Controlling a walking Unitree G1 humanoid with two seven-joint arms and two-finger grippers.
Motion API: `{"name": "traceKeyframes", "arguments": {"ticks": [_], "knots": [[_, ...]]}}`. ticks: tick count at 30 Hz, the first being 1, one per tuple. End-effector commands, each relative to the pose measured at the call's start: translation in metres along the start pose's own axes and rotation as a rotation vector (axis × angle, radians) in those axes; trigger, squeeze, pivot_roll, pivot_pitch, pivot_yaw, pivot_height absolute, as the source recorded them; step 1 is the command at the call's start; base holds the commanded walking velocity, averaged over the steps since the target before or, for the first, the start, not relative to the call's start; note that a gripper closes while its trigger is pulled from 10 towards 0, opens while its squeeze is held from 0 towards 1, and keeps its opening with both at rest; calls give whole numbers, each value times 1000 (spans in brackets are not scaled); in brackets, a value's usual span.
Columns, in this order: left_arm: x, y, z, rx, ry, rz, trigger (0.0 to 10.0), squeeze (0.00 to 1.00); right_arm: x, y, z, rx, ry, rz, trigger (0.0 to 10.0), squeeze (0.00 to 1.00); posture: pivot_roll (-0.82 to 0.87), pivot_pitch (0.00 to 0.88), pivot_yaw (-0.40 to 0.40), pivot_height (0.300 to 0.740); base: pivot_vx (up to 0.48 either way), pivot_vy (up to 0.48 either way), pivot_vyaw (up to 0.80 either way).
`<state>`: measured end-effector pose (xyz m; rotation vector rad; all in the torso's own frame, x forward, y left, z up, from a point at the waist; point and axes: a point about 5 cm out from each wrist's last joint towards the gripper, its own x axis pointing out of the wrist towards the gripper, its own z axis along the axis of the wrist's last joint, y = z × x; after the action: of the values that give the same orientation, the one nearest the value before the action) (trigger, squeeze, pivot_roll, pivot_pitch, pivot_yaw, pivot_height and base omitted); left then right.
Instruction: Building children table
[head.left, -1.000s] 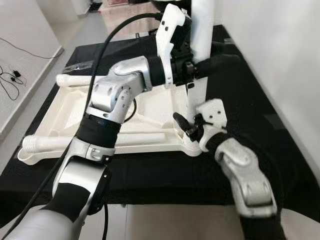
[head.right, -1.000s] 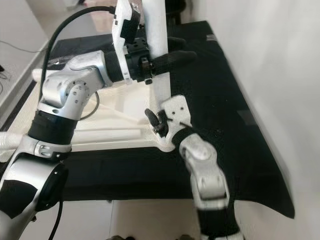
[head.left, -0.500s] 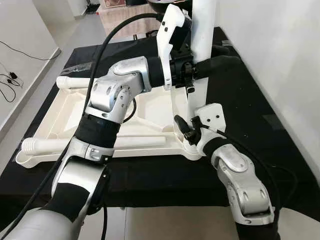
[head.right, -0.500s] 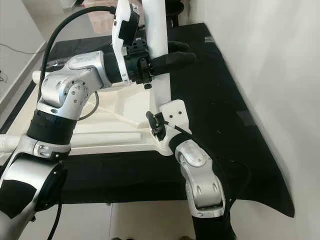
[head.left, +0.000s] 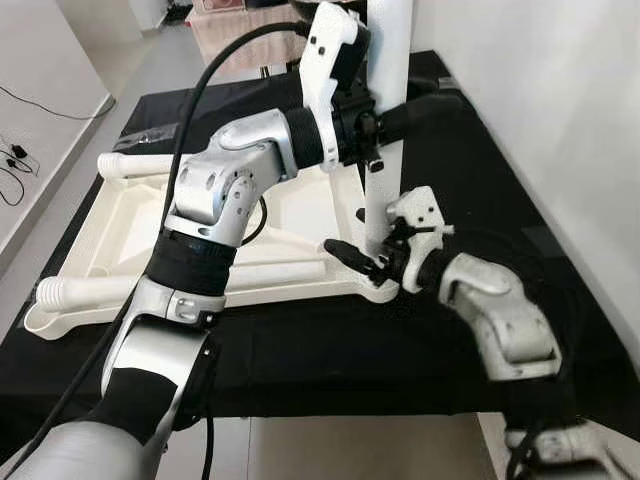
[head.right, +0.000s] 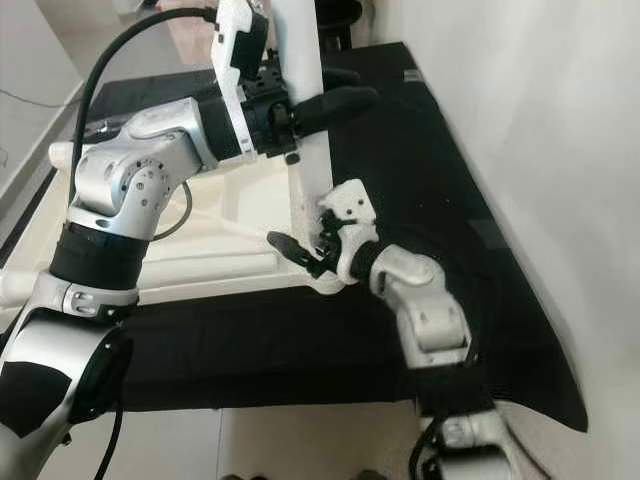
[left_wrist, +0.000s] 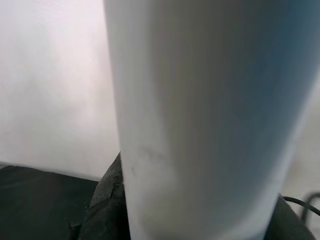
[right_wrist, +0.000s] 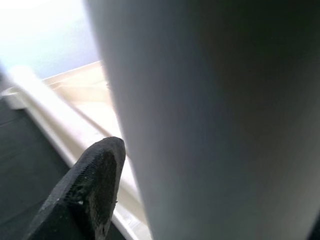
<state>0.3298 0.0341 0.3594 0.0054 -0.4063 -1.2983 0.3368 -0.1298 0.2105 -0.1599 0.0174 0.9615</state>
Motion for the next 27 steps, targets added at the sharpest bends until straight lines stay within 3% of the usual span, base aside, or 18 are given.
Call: {"name": "traceKeyframes", "arguments": {"ticks": [1,6,7,8,9,10,11,25,26,27], "knots": [[7,-8,-7,-36,-3,-48,0,0,13,2,3,-7,-4,128,10000,0,-54,129,81,740,0,0,0],[8,-10,-5,-39,-10,-50,0,0,19,-7,1,-4,10,188,10000,0,-40,132,80,740,0,0,0],[9,-11,-4,-41,-14,-53,0,0,20,-9,2,5,6,199,9255,0,-36,133,80,740,0,0,0],[9,-13,-3,-42,-17,-56,0,0,21,-11,3,6,1,207,6353,0,-33,133,81,740,0,0,0],[9,-13,-3,-42,-17,-56,0,0,21,-11,3,6,1,207,6353,0,-33,133,81,740,0,0,0],[10,-14,-2,-43,-19,-59,0,0,22,-14,3,3,-2,208,4588,0,-32,133,80,740,0,0,0],[10,-14,-1,-44,-20,-61,0,0,22,-16,4,4,-6,212,0,0,-28,134,77,740,0,0,0],[10,-14,1,-17,-17,-33,0,0,21,-25,1,-12,3,270,0,0,-34,132,69,740,0,0,0],[9,-12,1,-18,-19,-5,1216,0,22,-24,-1,-11,6,268,0,0,-38,131,66,740,0,0,0],[9,-12,1,-18,-19,-5,1216,0,22,-24,-1,-11,6,268,0,0,-38,131,66,740,0,0,0]]}}
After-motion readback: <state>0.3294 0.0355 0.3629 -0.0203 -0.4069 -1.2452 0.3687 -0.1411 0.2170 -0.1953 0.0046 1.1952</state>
